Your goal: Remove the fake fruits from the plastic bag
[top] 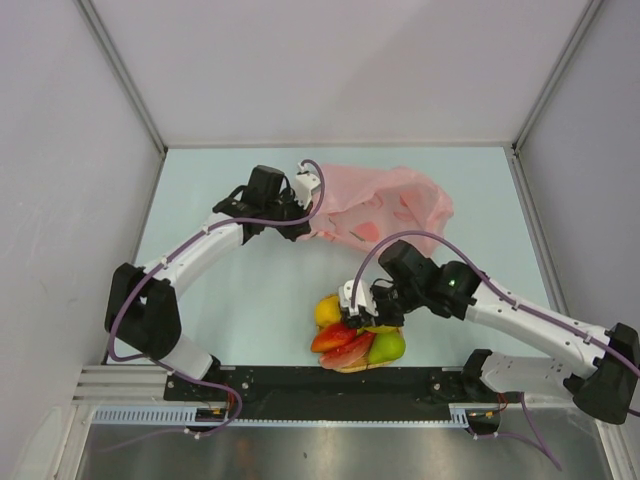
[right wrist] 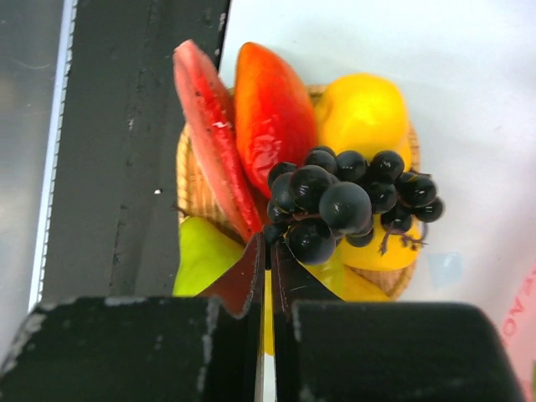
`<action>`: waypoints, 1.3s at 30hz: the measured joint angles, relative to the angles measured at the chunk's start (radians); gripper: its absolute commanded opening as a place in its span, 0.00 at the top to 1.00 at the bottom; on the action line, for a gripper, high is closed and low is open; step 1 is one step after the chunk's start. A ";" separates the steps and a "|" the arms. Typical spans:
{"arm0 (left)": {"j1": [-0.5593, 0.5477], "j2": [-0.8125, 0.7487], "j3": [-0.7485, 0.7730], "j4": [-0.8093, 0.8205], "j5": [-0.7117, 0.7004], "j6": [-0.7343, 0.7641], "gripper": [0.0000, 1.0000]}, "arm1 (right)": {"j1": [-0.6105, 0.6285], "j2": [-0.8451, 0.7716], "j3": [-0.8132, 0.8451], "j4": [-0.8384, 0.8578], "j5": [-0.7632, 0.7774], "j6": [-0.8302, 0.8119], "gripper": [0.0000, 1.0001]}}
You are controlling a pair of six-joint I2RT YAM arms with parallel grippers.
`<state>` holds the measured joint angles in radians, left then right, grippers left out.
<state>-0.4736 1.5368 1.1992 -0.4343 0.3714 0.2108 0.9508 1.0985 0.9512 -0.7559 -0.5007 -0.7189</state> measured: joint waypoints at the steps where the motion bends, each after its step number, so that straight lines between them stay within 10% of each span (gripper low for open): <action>1: 0.000 0.000 0.000 0.001 0.000 0.000 1.00 | 0.002 -0.005 -0.011 -0.001 -0.006 -0.001 0.99; 5: 0.000 0.000 0.000 0.002 0.000 0.000 1.00 | 0.004 -0.024 -0.038 -0.015 -0.023 -0.002 0.98; 11: 0.000 0.002 0.000 0.002 0.000 0.000 1.00 | 0.004 -0.052 -0.065 -0.029 -0.036 -0.014 0.70; 31: 0.000 0.014 0.013 0.001 -0.001 0.001 0.98 | 0.010 -0.097 -0.070 -0.055 0.004 0.018 0.55; 35: 0.000 0.014 0.036 -0.030 -0.002 0.017 0.54 | -0.042 -0.097 -0.050 0.009 0.101 0.139 0.37; 37: 0.000 0.014 0.071 -0.063 -0.002 0.032 0.01 | -0.116 -0.097 -0.035 0.075 0.163 0.221 0.25; 39: 0.000 0.014 0.123 -0.095 0.000 0.042 0.00 | -0.215 -0.098 -0.027 0.141 0.209 0.288 0.24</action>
<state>-0.4736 1.5509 1.3220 -0.5297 0.3710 0.2527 0.7361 1.0000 0.9241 -0.6151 -0.2920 -0.4313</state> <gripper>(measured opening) 0.870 0.698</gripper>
